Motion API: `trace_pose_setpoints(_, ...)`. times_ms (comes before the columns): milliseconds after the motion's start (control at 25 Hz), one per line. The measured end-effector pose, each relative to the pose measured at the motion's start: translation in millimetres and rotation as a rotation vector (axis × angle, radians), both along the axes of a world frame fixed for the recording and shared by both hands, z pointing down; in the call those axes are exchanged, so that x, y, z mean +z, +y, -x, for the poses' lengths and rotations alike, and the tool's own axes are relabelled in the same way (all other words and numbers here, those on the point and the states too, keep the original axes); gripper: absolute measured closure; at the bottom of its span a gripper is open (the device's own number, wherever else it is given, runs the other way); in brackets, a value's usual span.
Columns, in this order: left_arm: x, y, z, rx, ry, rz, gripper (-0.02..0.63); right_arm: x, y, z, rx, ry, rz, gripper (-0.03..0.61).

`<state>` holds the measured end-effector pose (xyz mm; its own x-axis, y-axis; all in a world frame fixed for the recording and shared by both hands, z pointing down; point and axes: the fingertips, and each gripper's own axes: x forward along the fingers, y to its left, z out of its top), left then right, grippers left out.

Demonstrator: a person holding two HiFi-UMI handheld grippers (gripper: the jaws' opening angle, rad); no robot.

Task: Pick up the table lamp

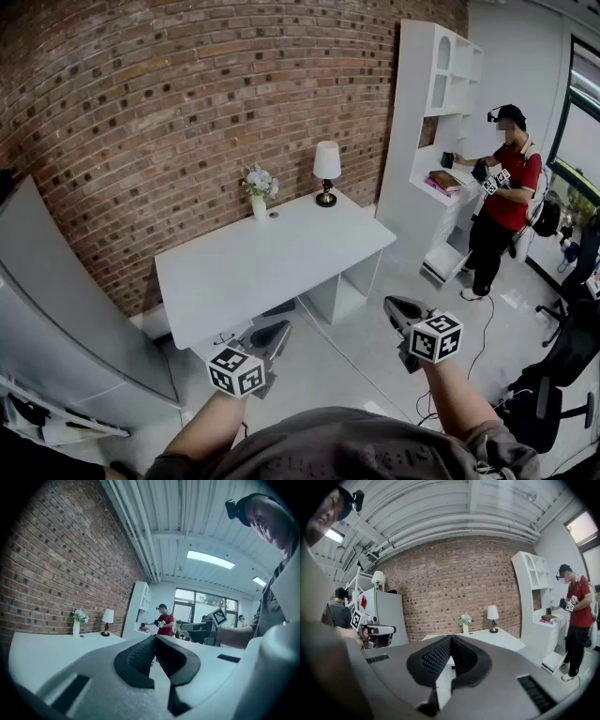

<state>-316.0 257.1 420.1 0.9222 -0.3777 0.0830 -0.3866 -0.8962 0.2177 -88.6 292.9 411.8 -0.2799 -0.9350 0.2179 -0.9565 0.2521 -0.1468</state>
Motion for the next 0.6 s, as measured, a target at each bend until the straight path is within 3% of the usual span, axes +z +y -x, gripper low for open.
trace_pose_setpoints(600,-8,10,-30,0.014,-0.004,-0.009,0.609,-7,10,-20,0.013,0.014,-0.002,0.586)
